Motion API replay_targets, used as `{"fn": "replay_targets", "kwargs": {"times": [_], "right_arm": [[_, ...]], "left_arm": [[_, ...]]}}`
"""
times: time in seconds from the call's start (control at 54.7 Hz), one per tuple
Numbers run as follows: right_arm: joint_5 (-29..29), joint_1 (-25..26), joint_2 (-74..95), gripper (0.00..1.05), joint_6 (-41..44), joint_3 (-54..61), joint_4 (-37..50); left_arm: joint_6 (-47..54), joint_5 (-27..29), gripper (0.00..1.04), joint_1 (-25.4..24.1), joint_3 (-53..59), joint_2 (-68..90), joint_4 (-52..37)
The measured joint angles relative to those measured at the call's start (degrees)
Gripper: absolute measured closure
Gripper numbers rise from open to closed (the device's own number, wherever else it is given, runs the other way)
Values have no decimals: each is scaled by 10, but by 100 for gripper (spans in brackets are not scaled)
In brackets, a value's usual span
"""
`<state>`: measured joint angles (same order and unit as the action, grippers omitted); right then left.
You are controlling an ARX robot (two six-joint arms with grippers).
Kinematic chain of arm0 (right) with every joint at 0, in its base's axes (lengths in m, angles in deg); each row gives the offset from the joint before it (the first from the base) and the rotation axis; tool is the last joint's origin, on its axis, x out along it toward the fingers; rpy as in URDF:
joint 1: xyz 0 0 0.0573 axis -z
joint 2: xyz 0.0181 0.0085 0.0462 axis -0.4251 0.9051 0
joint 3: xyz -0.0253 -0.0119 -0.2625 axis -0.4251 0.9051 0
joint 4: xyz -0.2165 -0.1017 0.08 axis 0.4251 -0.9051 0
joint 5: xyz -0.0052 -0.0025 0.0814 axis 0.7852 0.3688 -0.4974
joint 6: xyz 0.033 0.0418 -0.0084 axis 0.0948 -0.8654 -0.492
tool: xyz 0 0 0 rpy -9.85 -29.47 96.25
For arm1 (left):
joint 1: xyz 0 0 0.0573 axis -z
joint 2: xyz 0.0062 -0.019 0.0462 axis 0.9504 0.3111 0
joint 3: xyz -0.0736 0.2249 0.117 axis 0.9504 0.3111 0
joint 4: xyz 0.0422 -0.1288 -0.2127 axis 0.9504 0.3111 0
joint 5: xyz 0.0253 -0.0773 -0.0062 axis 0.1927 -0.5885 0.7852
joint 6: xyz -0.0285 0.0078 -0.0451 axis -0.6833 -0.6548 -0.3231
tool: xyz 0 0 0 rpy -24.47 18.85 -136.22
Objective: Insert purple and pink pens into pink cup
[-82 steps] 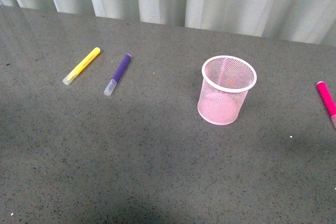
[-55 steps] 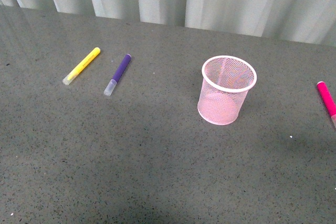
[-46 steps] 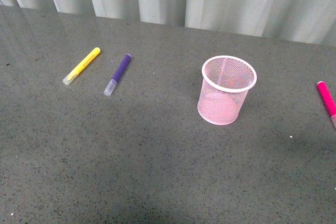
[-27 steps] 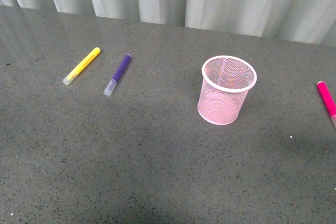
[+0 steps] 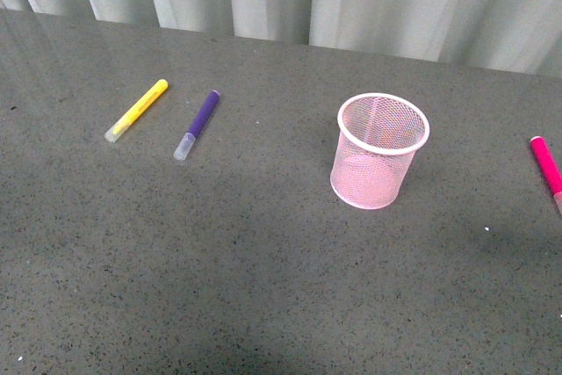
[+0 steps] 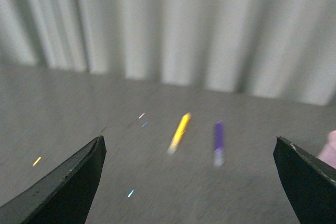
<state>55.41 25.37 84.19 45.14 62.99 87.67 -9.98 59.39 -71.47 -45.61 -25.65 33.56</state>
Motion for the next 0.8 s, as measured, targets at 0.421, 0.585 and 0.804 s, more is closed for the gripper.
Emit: {"fn": "replay_targets", "kwargs": {"times": [0.421, 0.585, 0.804], "right_arm": [[0, 0, 0, 7, 0, 0, 0], [0, 0, 0, 7, 0, 0, 0], [0, 0, 0, 7, 0, 0, 0]], "left_arm": [[-49, 112, 7, -21, -228, 551, -210], [-20, 45, 7, 10, -442, 819, -111], [85, -30, 7, 42, -739, 1072, 155]]}}
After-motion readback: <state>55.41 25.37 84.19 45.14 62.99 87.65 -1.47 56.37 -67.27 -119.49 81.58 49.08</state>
